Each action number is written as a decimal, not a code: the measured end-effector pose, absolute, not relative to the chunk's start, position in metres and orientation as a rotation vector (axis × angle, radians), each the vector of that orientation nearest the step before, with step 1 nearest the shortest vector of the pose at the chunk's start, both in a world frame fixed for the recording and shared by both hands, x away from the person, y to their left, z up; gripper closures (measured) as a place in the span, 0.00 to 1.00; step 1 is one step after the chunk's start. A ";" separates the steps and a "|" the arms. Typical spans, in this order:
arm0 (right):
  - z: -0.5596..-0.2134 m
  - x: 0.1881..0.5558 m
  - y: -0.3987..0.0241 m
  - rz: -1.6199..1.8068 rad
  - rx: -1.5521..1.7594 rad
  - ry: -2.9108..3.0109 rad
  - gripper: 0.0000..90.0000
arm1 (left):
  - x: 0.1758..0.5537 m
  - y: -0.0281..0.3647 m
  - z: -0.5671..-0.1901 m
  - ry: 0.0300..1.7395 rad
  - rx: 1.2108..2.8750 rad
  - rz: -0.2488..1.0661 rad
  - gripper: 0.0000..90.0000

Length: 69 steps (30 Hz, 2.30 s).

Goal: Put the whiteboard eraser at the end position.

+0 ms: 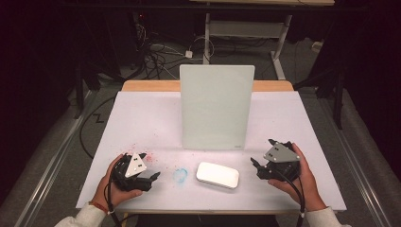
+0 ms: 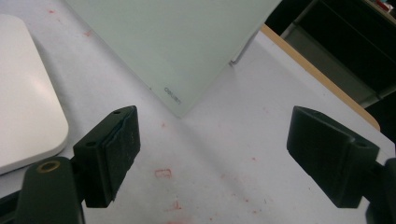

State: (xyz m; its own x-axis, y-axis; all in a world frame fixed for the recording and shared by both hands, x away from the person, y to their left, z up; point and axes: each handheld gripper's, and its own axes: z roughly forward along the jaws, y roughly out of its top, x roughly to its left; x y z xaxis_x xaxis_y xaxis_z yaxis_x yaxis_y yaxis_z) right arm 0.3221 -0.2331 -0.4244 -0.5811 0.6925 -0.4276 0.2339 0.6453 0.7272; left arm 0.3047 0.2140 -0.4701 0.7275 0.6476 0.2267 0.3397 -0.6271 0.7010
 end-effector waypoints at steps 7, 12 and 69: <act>-0.432 0.319 -0.248 0.828 0.759 2.096 0.19 | 0.305 0.212 -0.471 0.736 2.288 0.616 0.21; -0.436 0.318 -0.259 0.842 0.785 2.078 0.18 | 0.306 0.212 -0.471 0.735 2.288 0.614 0.21; -0.456 0.311 -0.279 0.927 0.842 2.031 0.18 | 0.313 0.201 -0.471 0.716 2.290 0.645 0.19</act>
State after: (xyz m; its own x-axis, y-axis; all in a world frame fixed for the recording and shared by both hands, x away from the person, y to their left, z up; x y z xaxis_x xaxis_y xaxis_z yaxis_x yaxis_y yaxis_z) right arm 0.3106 -0.2787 -0.4565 -0.5130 0.7851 -0.3470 0.2527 0.5245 0.8131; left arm 0.3128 0.2014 -0.4705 0.7300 0.6349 0.2528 0.3174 -0.6427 0.6973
